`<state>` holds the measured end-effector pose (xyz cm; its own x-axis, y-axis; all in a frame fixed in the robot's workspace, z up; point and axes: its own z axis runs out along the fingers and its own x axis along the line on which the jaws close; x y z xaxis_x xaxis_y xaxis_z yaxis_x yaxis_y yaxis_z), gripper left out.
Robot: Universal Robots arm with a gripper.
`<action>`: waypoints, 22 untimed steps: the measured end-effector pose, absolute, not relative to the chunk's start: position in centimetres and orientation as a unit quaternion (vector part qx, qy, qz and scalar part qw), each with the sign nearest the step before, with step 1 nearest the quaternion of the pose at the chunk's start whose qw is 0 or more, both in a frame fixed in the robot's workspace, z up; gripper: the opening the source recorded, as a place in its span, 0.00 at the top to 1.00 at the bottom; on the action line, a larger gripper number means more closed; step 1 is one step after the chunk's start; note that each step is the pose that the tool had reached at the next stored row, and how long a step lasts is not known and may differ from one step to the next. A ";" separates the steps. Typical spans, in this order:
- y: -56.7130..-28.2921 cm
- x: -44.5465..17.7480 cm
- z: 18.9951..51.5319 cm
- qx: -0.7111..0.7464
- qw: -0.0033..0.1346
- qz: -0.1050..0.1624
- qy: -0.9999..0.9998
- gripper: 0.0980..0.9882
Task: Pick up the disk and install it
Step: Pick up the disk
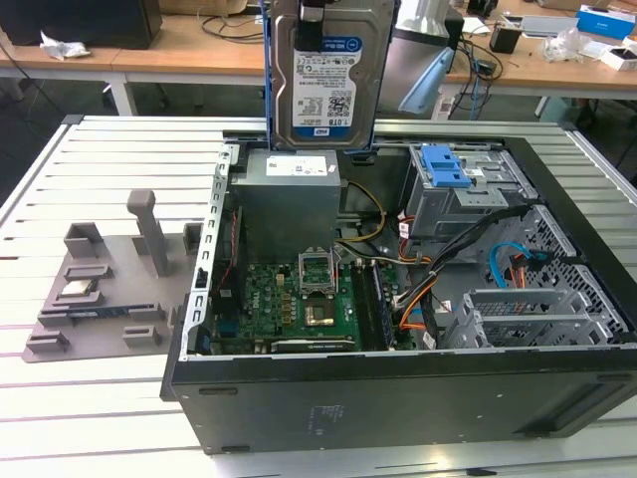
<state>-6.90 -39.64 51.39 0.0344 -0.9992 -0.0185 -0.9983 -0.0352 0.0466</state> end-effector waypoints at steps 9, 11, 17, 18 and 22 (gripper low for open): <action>-40.7 -6.9 51.3 0.719 0.011 -0.022 -0.695 0.70; -40.9 -6.9 51.3 0.719 0.011 -0.022 -0.695 0.70; -41.5 -6.9 51.3 0.719 0.012 -0.021 -0.695 0.70; -41.6 -6.9 51.2 0.719 0.012 -0.021 -0.695 0.70; -42.1 -6.9 51.2 0.719 0.012 -0.021 -0.695 0.70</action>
<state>-6.90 -42.09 51.21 0.0343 -0.9993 -0.0130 -0.9983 -0.0349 0.0468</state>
